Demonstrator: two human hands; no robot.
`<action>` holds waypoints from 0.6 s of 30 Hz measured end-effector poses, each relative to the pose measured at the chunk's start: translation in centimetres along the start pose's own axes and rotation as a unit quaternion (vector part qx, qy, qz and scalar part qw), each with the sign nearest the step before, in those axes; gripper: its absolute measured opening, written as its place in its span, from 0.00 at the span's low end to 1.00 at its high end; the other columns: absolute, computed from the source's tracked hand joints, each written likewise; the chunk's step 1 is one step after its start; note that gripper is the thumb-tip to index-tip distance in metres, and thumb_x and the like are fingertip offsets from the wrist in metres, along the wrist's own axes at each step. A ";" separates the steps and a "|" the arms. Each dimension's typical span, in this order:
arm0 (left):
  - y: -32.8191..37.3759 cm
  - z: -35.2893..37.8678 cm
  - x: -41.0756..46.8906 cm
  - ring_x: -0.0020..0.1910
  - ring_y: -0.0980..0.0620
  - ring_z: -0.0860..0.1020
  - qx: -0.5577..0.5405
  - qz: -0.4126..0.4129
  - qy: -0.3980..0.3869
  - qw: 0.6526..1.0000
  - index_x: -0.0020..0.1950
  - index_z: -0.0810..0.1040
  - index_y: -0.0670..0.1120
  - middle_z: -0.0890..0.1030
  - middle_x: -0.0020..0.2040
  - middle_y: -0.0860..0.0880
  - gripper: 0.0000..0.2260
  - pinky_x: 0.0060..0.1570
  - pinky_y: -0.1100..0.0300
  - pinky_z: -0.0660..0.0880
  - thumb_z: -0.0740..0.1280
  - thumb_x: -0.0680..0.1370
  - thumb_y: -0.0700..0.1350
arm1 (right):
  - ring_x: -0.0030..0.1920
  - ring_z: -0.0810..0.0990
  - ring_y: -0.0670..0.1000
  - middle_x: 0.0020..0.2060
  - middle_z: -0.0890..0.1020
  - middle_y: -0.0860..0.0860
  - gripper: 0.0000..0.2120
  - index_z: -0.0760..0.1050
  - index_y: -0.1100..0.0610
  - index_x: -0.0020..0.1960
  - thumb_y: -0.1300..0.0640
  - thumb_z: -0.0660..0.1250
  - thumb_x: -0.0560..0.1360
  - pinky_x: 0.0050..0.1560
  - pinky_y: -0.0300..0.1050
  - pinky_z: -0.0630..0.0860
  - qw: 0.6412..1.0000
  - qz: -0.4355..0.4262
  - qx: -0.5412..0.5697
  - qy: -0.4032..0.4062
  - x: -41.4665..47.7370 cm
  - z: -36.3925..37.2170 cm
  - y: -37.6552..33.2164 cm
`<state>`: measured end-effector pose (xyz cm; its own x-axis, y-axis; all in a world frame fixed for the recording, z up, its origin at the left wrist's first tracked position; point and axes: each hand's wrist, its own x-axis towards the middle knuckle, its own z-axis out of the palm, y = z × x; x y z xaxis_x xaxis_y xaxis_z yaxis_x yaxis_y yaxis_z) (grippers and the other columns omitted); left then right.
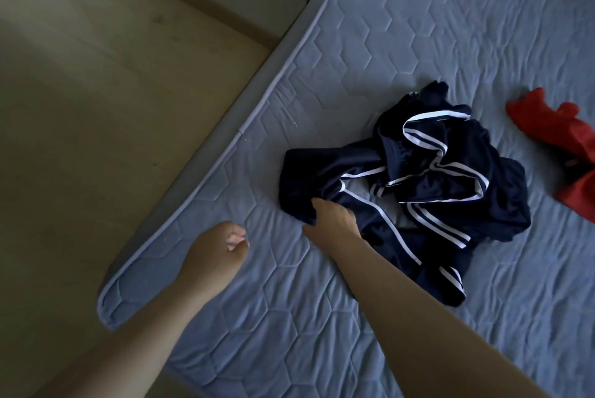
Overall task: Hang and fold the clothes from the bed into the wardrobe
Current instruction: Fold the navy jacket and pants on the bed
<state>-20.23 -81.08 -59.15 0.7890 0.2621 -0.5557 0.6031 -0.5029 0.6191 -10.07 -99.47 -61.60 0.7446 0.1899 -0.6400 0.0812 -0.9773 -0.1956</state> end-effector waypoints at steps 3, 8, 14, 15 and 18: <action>-0.2 0.9 0.7 0.45 0.57 0.76 -0.001 0.004 -0.005 1.000 0.55 0.77 0.46 0.77 0.45 0.56 0.07 0.41 0.68 0.67 0.65 0.78 0.42 | 0.56 0.77 0.56 0.51 0.81 0.53 0.10 0.74 0.56 0.54 0.53 0.64 0.75 0.65 0.49 0.65 1.000 -0.002 -0.016 0.022 -0.1 0.9 0.7; 0.6 2.6 1.8 0.47 0.50 0.78 0.008 0.020 -0.019 1.000 0.52 0.77 0.44 0.80 0.46 0.48 0.05 0.45 0.59 0.73 0.63 0.78 0.42 | 0.60 0.70 0.55 0.56 0.75 0.53 0.13 0.76 0.55 0.58 0.52 0.64 0.76 0.61 0.49 0.69 0.996 -0.003 -0.031 0.086 -0.4 2.6 2.9; 1.6 5.1 3.5 0.50 0.50 0.77 -0.011 0.000 -0.010 1.000 0.58 0.75 0.43 0.79 0.49 0.50 0.15 0.47 0.61 0.70 0.68 0.76 0.50 | 0.57 0.76 0.56 0.51 0.81 0.53 0.10 0.79 0.55 0.54 0.56 0.61 0.77 0.62 0.46 0.67 0.996 -0.052 0.014 0.075 -1.0 3.8 4.8; 1.8 5.5 3.6 0.56 0.50 0.76 -0.017 -0.019 -0.011 1.000 0.63 0.73 0.44 0.78 0.55 0.49 0.20 0.51 0.60 0.69 0.69 0.75 0.53 | 0.57 0.76 0.56 0.51 0.82 0.54 0.10 0.78 0.55 0.53 0.56 0.61 0.77 0.65 0.46 0.65 0.997 -0.064 0.026 0.047 -1.9 4.5 5.1; 2.0 6.8 3.5 0.68 0.48 0.70 -0.056 -0.077 -0.010 0.995 0.75 0.61 0.46 0.70 0.70 0.47 0.38 0.62 0.59 0.66 0.71 0.71 0.60 | 0.57 0.77 0.56 0.52 0.82 0.54 0.08 0.77 0.55 0.52 0.56 0.60 0.77 0.69 0.44 0.58 0.993 -0.109 0.034 -0.035 -5.4 7.5 6.1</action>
<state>-17.06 -86.72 -63.66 0.6841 0.3115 -0.6595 0.7271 -0.3621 0.5833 -18.52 -105.78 -64.93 0.6666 0.4053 -0.6256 0.1895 -0.9039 -0.3836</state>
